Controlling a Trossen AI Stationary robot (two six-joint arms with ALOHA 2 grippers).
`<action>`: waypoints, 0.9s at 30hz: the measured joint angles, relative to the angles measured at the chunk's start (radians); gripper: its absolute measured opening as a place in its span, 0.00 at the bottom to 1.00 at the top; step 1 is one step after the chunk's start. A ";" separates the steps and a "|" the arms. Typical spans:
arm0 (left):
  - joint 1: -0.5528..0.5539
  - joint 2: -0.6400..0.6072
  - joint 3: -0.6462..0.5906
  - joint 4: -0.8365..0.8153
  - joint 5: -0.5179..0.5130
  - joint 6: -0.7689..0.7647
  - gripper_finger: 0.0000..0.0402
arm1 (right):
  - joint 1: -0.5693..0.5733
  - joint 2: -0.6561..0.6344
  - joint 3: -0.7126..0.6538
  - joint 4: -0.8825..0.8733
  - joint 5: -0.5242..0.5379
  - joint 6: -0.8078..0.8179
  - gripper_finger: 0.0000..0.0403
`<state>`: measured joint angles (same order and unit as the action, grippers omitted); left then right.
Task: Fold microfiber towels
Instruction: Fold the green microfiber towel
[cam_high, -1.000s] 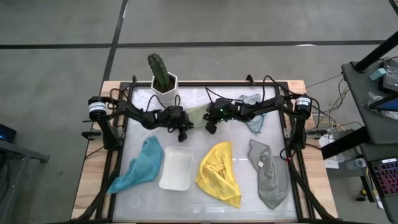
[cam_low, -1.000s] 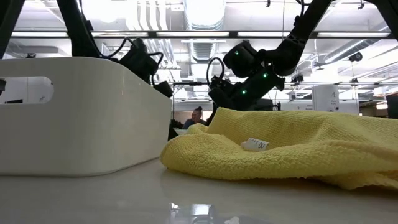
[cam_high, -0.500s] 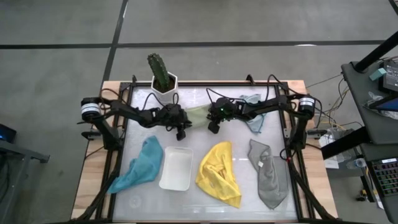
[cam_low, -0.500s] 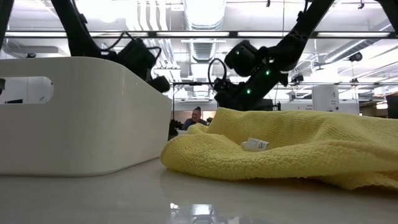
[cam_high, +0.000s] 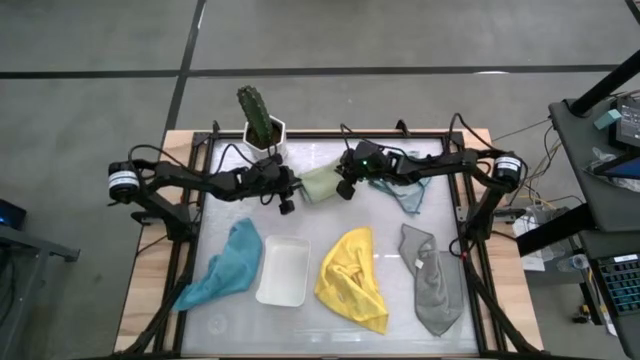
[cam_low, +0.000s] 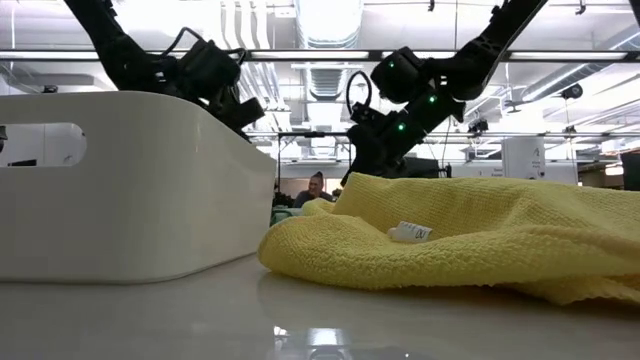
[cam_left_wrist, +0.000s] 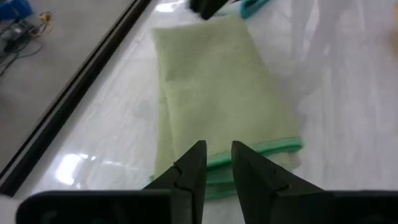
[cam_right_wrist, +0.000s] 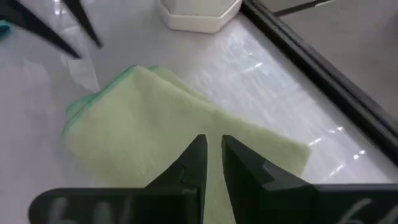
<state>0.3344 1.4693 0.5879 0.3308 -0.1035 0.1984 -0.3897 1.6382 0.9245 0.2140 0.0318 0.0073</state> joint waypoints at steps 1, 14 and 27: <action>0.001 0.000 -0.002 0.001 -0.011 0.000 0.15 | 0.000 0.004 0.000 -0.002 -0.003 0.001 0.11; 0.007 0.116 -0.001 0.184 -0.048 -0.007 0.15 | -0.053 0.113 -0.002 0.184 0.029 0.018 0.11; 0.011 0.158 0.021 0.173 -0.055 0.004 0.15 | -0.076 0.153 -0.001 0.198 0.011 0.059 0.11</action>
<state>0.3454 1.6277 0.6086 0.5042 -0.1589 0.2023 -0.4652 1.7912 0.9234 0.4119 0.0432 0.0659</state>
